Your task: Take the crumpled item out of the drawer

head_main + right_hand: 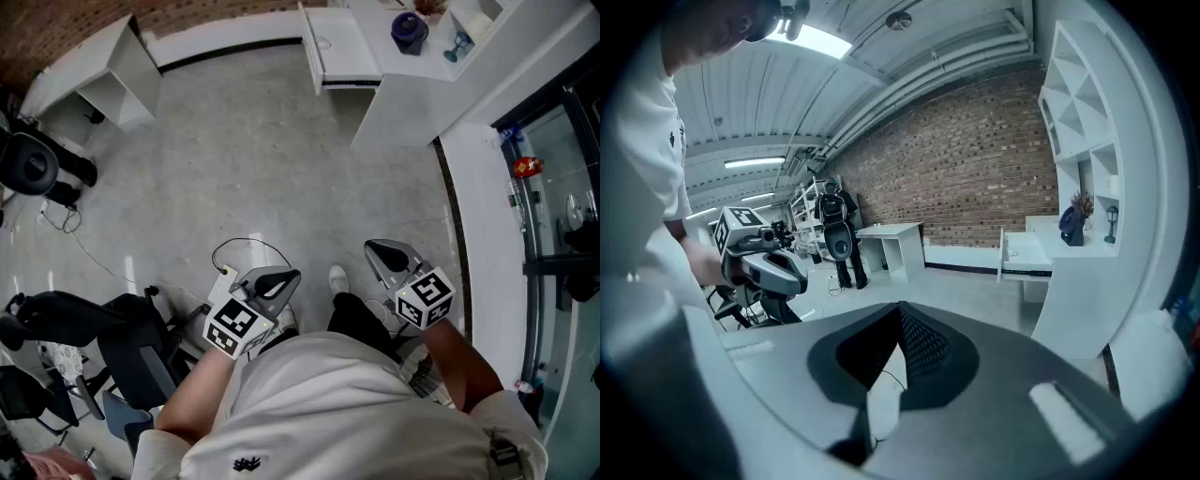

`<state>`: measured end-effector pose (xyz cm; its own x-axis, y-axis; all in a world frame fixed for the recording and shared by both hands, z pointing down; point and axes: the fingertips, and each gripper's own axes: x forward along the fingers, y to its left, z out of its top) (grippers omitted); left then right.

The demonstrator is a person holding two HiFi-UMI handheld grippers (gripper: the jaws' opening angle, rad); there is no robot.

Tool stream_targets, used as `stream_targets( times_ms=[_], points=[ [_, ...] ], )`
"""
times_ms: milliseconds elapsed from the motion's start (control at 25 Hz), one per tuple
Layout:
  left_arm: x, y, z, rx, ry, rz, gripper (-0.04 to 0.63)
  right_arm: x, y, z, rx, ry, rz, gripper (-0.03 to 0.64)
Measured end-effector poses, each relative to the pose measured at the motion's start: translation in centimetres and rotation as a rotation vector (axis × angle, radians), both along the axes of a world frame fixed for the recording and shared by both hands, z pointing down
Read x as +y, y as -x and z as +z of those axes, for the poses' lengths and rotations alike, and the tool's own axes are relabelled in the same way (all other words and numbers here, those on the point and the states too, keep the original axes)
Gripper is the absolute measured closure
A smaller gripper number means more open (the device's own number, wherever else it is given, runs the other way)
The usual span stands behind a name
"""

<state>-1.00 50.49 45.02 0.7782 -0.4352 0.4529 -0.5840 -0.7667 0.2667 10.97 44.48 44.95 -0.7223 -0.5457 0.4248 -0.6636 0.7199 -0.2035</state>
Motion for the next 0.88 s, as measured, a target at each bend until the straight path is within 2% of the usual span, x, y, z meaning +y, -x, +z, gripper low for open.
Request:
stream_targets(
  times_ms=[120,280,400,600,720,760,800,880],
  points=[
    [-0.9,-1.5,-0.7,0.003,-0.009,-0.007,0.589,-0.6,-2.0,0.6,-0.008,0.024,0.014,0.606],
    [-4.0,-4.5,-1.4,0.033,-0.008,-0.06,0.589,-3.3,-4.7,0.3,-0.019,0.016,0.003,0.606],
    [-6.8,-8.3,-1.5,0.051,0.0,-0.073,0.591,-6.0,-7.5,0.1,-0.033,0.007,-0.024,0.606],
    [-11.2,-14.8,-2.2,0.041,-0.02,-0.06,0.59,-9.7,-12.8,0.0,-0.039,-0.026,-0.069,0.597],
    [-13.5,-17.5,-2.2,0.03,-0.029,-0.071,0.59,-12.4,-15.4,0.7,-0.055,-0.018,-0.084,0.466],
    [-14.1,-18.2,-2.1,0.03,-0.028,-0.077,0.59,-13.4,-16.2,0.9,-0.062,-0.016,-0.081,0.404],
    [-14.7,-18.8,-2.0,0.031,-0.025,-0.082,0.589,-14.4,-16.9,1.1,-0.067,-0.016,-0.073,0.374],
    [-15.7,-19.7,-2.1,0.033,-0.022,-0.086,0.589,-16.5,-17.9,1.4,-0.071,-0.016,-0.05,0.355]
  ],
)
